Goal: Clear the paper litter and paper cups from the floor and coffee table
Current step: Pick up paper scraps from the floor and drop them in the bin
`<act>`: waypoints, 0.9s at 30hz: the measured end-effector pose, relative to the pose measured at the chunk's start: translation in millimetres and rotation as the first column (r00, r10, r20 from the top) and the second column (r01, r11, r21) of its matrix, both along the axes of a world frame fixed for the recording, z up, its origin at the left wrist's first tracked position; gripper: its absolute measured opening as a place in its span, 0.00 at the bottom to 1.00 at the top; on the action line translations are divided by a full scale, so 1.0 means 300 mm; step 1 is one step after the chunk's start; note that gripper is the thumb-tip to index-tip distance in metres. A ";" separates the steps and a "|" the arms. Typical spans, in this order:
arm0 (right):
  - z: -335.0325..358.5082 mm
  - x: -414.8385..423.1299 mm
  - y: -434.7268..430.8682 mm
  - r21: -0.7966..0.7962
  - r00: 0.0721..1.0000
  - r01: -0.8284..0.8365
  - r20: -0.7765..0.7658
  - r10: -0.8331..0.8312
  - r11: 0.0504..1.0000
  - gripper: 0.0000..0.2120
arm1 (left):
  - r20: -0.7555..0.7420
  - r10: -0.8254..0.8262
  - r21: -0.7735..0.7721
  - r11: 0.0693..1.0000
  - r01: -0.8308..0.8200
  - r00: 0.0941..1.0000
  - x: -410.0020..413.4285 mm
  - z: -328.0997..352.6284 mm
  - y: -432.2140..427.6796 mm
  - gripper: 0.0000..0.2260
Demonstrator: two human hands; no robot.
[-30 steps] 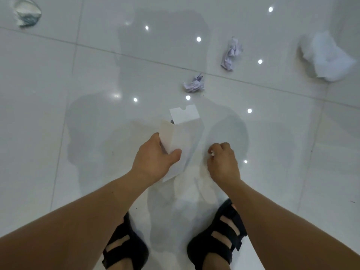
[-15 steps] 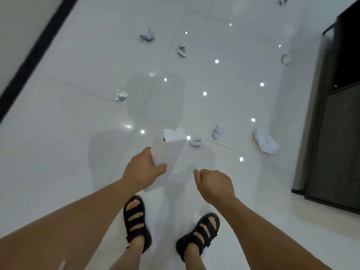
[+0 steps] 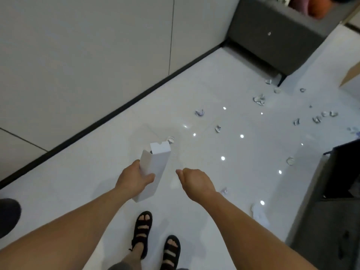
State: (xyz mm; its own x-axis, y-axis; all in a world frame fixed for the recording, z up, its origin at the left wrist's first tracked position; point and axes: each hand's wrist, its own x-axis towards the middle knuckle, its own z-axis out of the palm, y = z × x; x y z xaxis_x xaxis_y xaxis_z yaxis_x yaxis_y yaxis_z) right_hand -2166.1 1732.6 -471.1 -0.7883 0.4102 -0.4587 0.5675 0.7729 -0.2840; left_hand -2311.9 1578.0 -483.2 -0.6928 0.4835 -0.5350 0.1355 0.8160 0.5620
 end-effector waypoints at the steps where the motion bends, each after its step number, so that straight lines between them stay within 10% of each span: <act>1: 0.039 -0.023 -0.022 -0.005 0.999 -0.031 -0.016 0.031 1.000 0.16 | -0.005 0.039 0.013 0.999 -0.039 0.999 0.002 0.040 -0.042 0.23; 15: 0.397 -0.474 -0.614 0.122 0.857 -0.493 -0.105 0.505 0.861 0.25 | -0.122 0.490 0.098 0.871 -0.481 0.863 -0.116 0.361 -0.775 0.22; 27: 0.485 -0.875 -1.476 0.179 0.666 -0.721 -0.088 0.741 0.670 0.15 | -0.147 0.752 0.178 0.659 -0.731 0.643 -0.333 0.468 -1.738 0.23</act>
